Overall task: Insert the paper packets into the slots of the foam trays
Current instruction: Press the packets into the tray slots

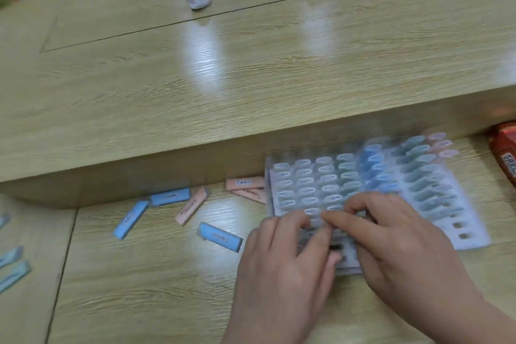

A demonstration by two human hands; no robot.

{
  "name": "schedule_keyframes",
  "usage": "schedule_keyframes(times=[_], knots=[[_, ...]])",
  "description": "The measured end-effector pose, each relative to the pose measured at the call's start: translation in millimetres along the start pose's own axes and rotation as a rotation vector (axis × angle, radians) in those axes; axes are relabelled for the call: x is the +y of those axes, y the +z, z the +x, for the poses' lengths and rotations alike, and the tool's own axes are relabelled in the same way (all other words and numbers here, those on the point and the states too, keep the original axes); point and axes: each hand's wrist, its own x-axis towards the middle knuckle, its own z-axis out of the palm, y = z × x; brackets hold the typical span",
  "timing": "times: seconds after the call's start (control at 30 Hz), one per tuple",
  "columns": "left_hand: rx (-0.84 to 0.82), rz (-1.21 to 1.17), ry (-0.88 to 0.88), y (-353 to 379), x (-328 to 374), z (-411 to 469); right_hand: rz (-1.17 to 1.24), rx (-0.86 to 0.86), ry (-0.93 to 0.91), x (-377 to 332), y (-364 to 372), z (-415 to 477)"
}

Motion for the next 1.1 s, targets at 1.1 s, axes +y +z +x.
schedule_keyframes(times=[1.1], knots=[[0.001,-0.830,-0.979,-53,-167,-42,0.254,-0.272,0.145,-118,63,110]])
